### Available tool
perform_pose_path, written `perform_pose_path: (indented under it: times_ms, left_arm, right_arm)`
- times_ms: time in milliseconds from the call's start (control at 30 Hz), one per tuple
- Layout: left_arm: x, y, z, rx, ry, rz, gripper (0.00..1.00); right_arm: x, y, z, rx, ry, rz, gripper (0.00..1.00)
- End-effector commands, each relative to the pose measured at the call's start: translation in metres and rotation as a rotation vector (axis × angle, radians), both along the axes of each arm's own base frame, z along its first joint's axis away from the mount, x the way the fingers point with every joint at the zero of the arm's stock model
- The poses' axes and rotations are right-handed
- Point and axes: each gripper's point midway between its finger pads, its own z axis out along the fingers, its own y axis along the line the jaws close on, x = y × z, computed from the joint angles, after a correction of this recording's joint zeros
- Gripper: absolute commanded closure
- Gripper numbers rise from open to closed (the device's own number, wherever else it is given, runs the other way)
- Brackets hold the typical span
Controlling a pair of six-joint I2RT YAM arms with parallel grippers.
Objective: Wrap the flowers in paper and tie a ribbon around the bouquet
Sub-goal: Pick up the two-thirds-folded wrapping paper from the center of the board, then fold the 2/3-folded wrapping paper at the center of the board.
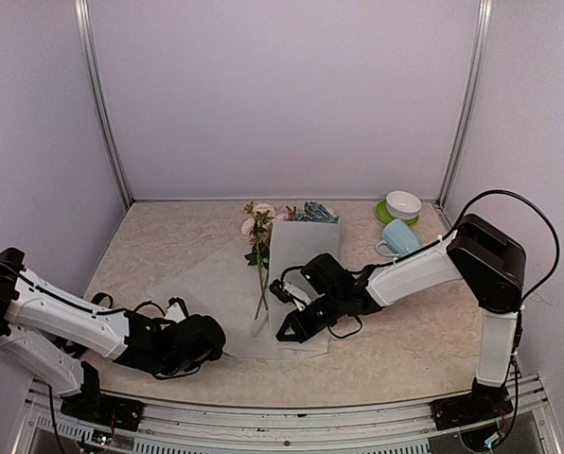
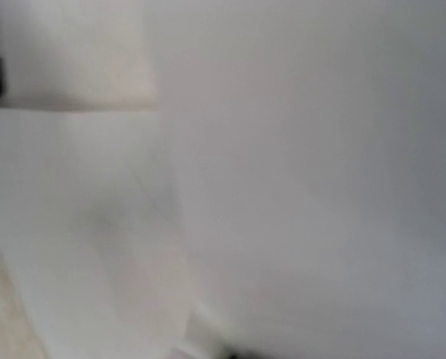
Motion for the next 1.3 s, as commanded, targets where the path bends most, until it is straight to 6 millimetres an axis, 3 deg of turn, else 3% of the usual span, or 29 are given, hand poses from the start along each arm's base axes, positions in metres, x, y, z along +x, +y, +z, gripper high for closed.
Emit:
perform_pose_path:
  times_ms: [0, 133, 300, 467, 567, 767, 967, 1133, 1267]
  left_arm:
    - [0.012, -0.042, 0.048, 0.179, -0.147, -0.165, 1.00]
    - [0.009, -0.079, 0.075, 0.284, -0.247, -0.303, 1.00]
    - [0.006, -0.117, 0.078, 0.281, -0.289, -0.447, 1.00]
    - [0.001, -0.164, 0.103, 0.298, -0.407, -0.615, 1.00]
    - [-0.002, -0.185, 0.099, 0.332, -0.425, -0.703, 1.00]
    - [-0.015, -0.202, 0.080, 0.324, -0.402, -0.834, 1.00]
    - [-0.012, -0.200, 0.057, 0.346, -0.346, -0.910, 1.00]
    - [-0.016, -0.202, 0.041, 0.352, -0.303, -1.007, 1.00]
    - [-0.019, -0.201, 0.026, 0.329, -0.261, -1.060, 1.00]
  right_arm:
    - [-0.002, -0.008, -0.016, -0.004, 0.069, -0.020, 1.00]
    - [0.002, -0.010, -0.017, 0.042, 0.146, -0.059, 1.00]
    - [0.002, -0.008, -0.013, 0.106, 0.207, -0.082, 1.00]
    - [0.003, -0.007, -0.016, 0.117, 0.238, -0.100, 1.00]
    - [0.007, -0.006, -0.015, 0.127, 0.254, -0.121, 1.00]
    - [0.027, -0.007, 0.016, 0.214, 0.243, -0.184, 1.00]
    - [0.045, -0.020, 0.046, 0.286, 0.230, -0.273, 1.00]
    - [0.048, -0.023, 0.071, 0.313, 0.211, -0.296, 1.00]
    - [0.062, -0.043, 0.080, 0.309, 0.192, -0.392, 1.00]
